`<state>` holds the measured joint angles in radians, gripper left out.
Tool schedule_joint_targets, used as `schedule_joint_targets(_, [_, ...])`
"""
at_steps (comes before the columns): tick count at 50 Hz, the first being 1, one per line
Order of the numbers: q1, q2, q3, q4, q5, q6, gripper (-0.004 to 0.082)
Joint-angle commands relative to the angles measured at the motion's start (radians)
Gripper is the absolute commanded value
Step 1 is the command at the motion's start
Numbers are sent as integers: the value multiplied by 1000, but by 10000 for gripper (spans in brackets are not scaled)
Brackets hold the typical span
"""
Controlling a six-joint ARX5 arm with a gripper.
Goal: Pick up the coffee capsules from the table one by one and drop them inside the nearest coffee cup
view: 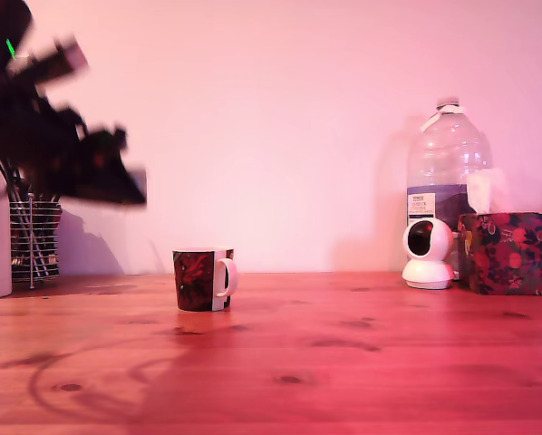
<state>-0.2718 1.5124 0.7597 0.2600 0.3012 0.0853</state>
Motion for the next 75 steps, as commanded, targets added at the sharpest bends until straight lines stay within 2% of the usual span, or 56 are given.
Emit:
schedule_joint_targets(1, [2,35,51,5,6,-3,200])
schedule_joint_targets(19, [2,185,229,-114,9,1,200])
schedule_joint_targets(31, [2,245,335,-173,32,1,200])
schedule_joint_targets(52, [0,355,534,-311,36,2,201])
schedule_joint_targets(64, [-11,449,674,-403,46,25,200])
schedule_joint_targets(75, [-34,520,763,-467,45,28,201])
